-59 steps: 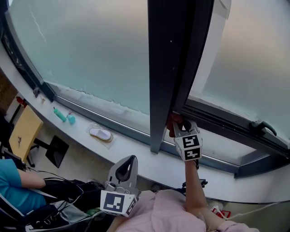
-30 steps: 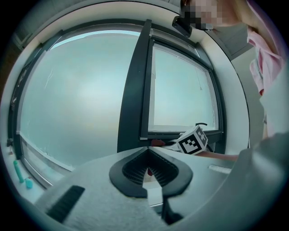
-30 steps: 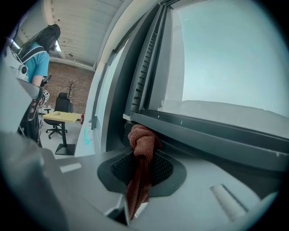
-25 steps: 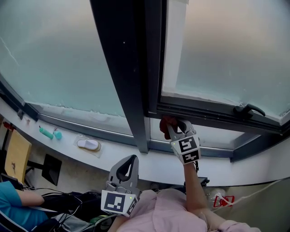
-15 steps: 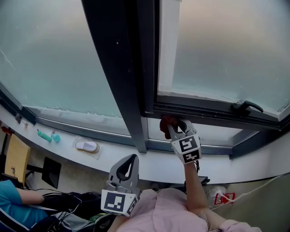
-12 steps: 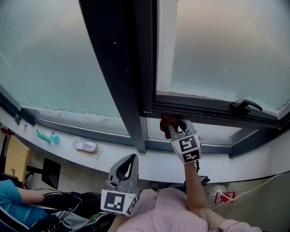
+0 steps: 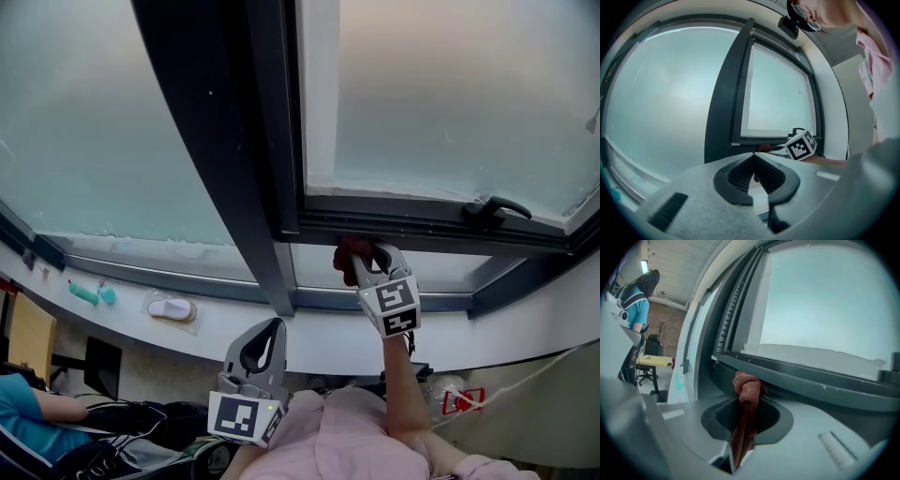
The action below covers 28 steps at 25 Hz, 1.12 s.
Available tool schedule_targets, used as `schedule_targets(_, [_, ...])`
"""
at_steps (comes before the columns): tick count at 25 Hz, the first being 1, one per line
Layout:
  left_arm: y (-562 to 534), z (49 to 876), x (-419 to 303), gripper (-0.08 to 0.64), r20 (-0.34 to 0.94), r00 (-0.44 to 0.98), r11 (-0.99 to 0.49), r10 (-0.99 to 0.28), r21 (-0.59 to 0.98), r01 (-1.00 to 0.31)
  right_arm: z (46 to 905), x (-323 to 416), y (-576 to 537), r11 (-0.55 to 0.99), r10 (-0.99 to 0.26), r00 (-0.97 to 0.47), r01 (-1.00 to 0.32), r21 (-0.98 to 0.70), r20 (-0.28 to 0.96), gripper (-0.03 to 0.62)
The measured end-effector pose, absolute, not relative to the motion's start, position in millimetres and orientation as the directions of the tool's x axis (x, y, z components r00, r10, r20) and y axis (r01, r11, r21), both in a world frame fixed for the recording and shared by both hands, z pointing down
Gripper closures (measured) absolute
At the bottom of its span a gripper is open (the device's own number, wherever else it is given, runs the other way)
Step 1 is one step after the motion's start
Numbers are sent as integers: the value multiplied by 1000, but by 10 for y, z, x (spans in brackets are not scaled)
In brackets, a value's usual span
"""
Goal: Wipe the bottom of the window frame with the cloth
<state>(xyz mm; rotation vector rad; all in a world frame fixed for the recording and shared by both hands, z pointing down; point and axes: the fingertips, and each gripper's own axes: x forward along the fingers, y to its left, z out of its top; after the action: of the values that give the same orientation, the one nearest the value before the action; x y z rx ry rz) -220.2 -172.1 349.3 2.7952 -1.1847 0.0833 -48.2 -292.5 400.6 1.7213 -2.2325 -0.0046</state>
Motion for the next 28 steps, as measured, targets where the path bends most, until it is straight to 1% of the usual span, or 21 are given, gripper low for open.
schedule_targets(12, [-1636, 3513, -2064, 565, 95, 688, -685, -720, 63, -725, 3971, -250, -2827, 241, -955, -202, -955, 173, 216, 535])
schedule_targets(18, [-1572, 3444, -1721, 565, 97, 711, -709, -697, 53, -703, 3988, -149, -2776, 267, -947, -230, -951, 155, 223, 537])
schedule_targets(23, [-1537, 3469, -1448, 565, 103, 730, -728, -675, 61, -682, 3965, -106, -2772, 291, -944, -256, -943, 160, 206, 537])
schedule_targets(28, [-1565, 3451, -1322, 565, 103, 731, -729, -675, 61, -682, 3991, 20, -2710, 295, -942, -260, -943, 156, 211, 537])
